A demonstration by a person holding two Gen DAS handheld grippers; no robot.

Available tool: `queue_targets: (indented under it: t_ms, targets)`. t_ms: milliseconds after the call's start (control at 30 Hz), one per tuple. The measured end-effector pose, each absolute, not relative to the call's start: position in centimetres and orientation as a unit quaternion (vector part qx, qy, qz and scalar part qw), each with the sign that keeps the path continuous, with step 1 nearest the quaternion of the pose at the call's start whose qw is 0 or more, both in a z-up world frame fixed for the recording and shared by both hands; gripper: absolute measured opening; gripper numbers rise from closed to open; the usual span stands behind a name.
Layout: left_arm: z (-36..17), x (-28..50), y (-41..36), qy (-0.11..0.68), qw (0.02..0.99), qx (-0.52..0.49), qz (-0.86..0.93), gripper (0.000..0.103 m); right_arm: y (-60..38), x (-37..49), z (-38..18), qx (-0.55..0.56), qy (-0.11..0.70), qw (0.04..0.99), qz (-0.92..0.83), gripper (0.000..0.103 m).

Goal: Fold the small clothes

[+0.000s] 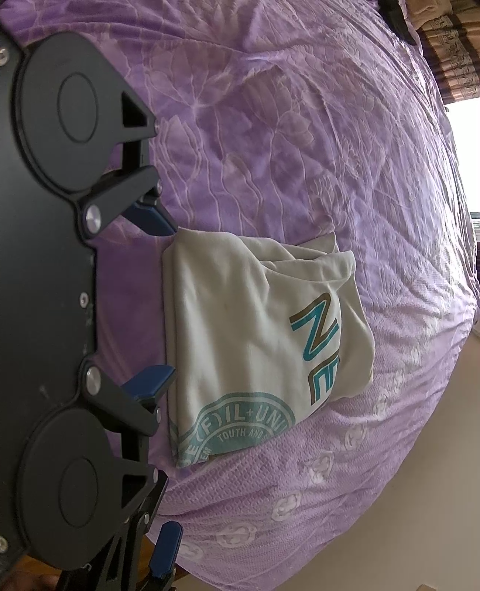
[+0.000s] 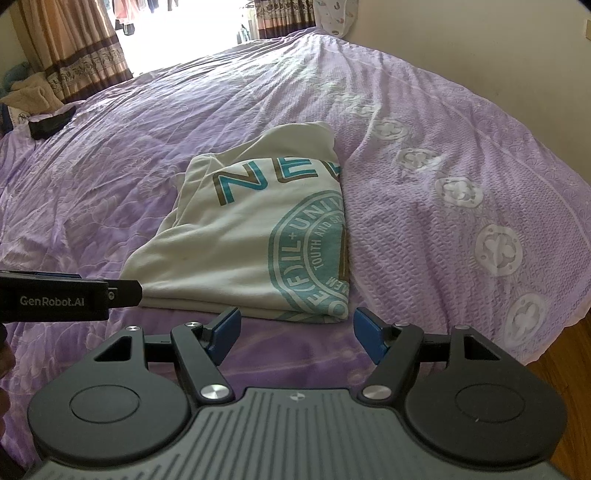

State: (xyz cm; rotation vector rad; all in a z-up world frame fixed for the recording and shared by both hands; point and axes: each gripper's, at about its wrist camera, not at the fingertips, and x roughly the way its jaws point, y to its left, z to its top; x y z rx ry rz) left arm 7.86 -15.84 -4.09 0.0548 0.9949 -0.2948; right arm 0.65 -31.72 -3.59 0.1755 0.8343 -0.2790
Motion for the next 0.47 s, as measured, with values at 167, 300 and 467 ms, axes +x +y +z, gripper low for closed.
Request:
queue_targets:
  t_ms: [167,300,467]
  targets:
    - [-4.11,7.87,-15.75,0.476,0.867,0.026,-0.142,0.079,-31.81,0.77,-3.70,0.084,0.405,0.901,-0.134,0.082]
    - [-4.12,7.88,-15.77,0.476,0.868,0.026,-0.142,0.079,-31.82,0.80,-3.71,0.084,0.406,0.900,-0.133,0.082]
    - [-3.78,7.63,-15.49,0.459,0.876,0.015,-0.145,0.079,-31.80,0.89,-3.77,0.083,0.407,0.900,-0.131,0.082]
